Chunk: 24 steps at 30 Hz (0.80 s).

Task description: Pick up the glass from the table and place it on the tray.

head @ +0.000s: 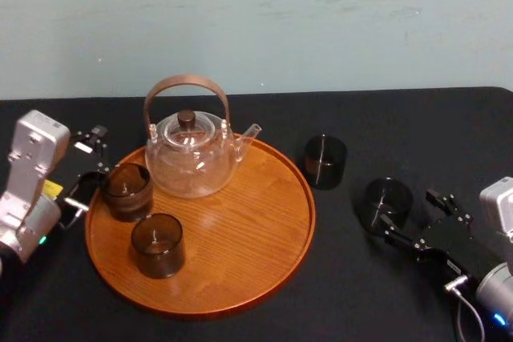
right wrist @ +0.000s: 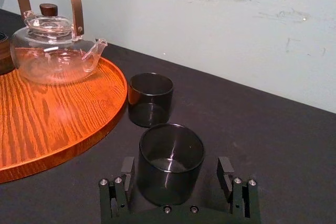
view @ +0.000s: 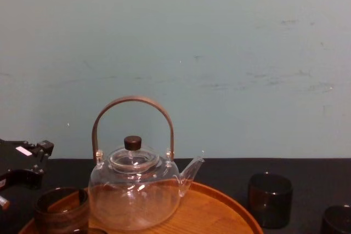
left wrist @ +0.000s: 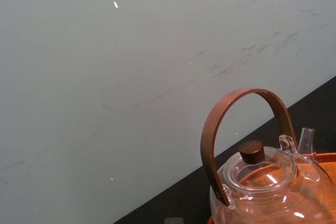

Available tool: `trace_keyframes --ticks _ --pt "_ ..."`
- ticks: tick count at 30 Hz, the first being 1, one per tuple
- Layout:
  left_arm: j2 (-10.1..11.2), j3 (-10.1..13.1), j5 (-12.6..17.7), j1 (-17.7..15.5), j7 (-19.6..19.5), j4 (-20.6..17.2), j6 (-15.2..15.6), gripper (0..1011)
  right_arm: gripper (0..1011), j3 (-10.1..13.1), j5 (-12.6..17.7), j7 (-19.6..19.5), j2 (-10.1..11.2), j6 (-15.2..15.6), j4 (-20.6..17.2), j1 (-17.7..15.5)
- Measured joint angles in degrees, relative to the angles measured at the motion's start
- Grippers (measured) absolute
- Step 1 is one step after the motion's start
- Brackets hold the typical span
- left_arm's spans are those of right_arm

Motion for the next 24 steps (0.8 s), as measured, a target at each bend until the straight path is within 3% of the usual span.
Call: trace_keyframes --ticks 24 --pt "0.0 0.0 0.0 0.0 0.0 0.0 0.0 0 1002 0.2 -2.3 5.7 -4.5 0.3 7.9 6.2"
